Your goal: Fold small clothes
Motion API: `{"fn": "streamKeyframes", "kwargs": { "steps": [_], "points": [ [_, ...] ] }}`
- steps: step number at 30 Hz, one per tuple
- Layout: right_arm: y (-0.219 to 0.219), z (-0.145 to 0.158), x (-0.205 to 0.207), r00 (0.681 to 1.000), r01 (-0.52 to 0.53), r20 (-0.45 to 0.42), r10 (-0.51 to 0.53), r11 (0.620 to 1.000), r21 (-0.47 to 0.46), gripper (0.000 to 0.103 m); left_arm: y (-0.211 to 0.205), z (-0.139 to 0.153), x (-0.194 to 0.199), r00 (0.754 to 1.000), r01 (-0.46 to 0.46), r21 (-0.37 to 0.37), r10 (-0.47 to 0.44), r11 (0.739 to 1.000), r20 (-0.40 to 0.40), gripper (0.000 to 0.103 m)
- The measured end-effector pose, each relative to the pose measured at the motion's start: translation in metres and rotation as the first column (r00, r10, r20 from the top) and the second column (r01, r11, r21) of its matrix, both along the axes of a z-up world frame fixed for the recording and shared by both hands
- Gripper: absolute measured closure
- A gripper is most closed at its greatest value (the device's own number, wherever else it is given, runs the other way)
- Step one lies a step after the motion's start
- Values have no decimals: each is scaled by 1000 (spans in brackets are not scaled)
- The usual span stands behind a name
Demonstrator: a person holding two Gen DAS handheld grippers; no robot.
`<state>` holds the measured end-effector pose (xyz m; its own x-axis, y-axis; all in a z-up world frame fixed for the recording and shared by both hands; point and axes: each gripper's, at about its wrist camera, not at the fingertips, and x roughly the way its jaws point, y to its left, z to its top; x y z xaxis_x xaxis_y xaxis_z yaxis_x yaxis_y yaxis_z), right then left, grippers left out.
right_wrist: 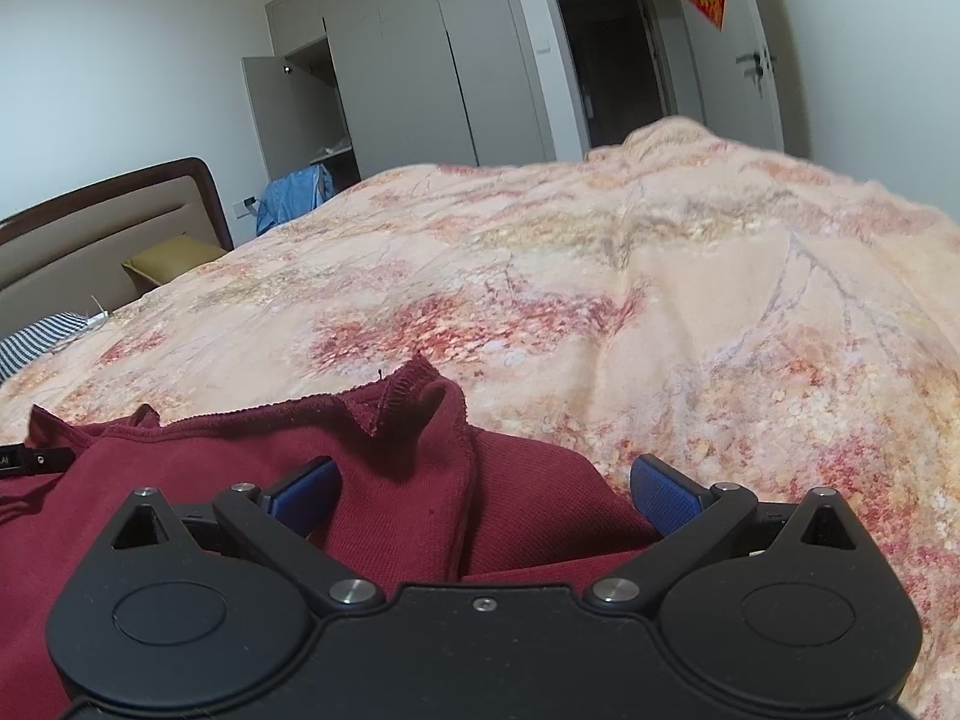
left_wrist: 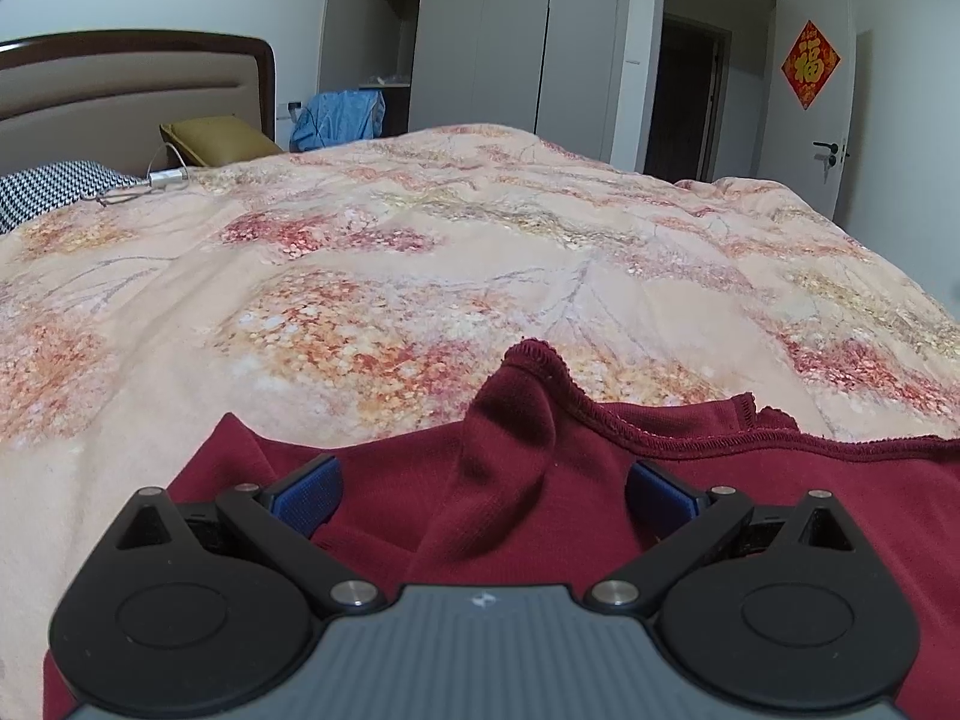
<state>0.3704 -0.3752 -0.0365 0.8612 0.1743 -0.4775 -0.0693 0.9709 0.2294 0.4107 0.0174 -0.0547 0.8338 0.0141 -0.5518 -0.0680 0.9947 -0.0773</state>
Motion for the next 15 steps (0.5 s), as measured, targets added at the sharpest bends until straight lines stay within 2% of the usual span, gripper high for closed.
{"fn": "streamKeyframes", "kwargs": {
  "steps": [2,5,7,11,15],
  "points": [
    [-4,9,-5,1000,28,-3,-28,1000,2,1,2,10,0,999,-34,-7,34,999,-30,0],
    [-4,30,-25,990,139,56,-133,981,-132,1,9,29,-15,995,-97,-32,96,995,-28,0],
    [-4,44,-43,982,178,100,-162,965,-191,1,16,41,-33,994,-107,-66,107,992,-3,0],
    [4,67,-81,977,183,150,-154,962,-202,0,30,59,-76,991,-128,-102,131,987,31,0],
    [42,71,-116,974,130,210,-83,966,-222,0,43,55,-136,969,-219,-159,235,963,83,0]
  ]
}}
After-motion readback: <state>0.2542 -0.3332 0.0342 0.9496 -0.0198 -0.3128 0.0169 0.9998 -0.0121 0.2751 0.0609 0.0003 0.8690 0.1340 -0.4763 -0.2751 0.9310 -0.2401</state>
